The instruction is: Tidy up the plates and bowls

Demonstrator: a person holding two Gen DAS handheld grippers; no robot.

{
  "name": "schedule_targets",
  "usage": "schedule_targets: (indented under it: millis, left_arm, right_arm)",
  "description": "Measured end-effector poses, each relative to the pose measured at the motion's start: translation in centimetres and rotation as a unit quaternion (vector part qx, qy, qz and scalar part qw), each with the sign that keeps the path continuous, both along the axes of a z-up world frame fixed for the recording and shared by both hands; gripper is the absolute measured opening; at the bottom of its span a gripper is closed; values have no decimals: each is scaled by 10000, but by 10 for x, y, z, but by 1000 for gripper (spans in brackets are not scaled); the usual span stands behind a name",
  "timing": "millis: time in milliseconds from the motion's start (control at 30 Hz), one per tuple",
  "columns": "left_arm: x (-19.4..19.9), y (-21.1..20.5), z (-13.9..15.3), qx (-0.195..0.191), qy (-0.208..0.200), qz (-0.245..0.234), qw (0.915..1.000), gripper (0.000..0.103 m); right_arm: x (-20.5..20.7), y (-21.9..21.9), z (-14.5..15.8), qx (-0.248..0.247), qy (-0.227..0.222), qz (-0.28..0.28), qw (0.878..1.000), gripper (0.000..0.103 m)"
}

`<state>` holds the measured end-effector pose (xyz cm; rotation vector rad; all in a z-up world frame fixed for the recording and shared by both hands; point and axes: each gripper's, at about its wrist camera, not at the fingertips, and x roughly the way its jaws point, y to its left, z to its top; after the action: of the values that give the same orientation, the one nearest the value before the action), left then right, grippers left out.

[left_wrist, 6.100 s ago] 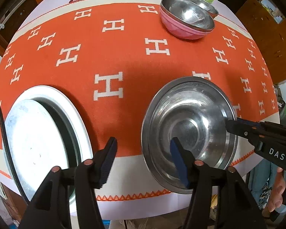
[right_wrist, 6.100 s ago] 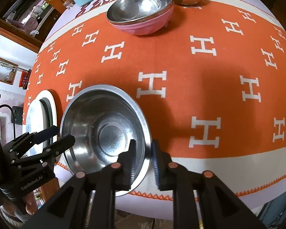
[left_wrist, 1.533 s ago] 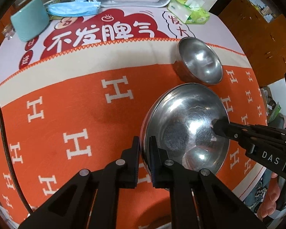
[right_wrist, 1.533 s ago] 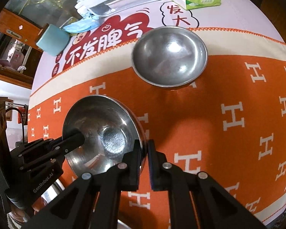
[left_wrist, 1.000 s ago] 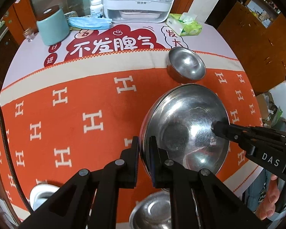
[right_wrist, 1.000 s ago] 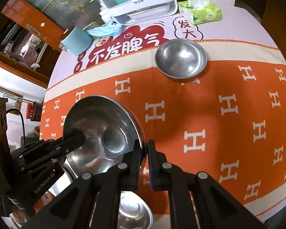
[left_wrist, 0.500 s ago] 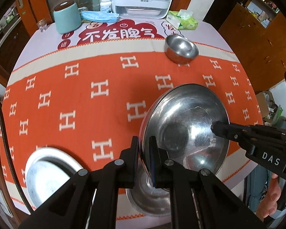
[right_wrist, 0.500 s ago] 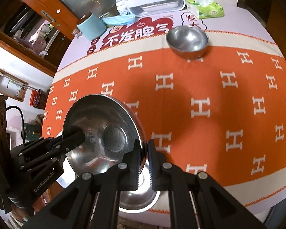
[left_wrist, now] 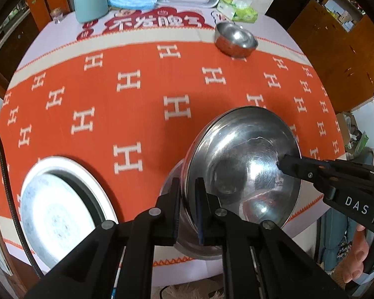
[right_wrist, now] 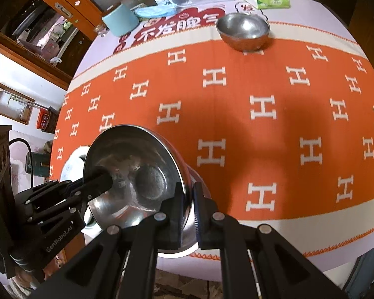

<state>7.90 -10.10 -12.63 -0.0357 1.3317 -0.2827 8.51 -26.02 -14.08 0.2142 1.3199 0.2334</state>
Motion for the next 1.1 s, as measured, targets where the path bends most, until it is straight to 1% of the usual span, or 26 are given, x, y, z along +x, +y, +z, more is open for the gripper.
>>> schedule_targets:
  millis: [233, 433, 867, 1100]
  left_arm:
    - [-18, -1, -29, 73, 293, -56, 9995, 8]
    - [-24, -2, -43, 186, 394, -87, 9990, 8]
    - [-22, -2, -60, 247, 562, -72, 9981, 8]
    - [-20, -3, -63, 253, 585, -47, 9980, 9]
  right_arm:
    - [-10, 3, -24, -95, 273, 67, 9996, 7]
    - [-15, 9, -36, -235, 355, 161, 9990, 7]
    - [-12, 13, -52, -324, 545, 261, 9976, 7]
    - [-12, 18, -57, -497, 538, 367, 9966, 8]
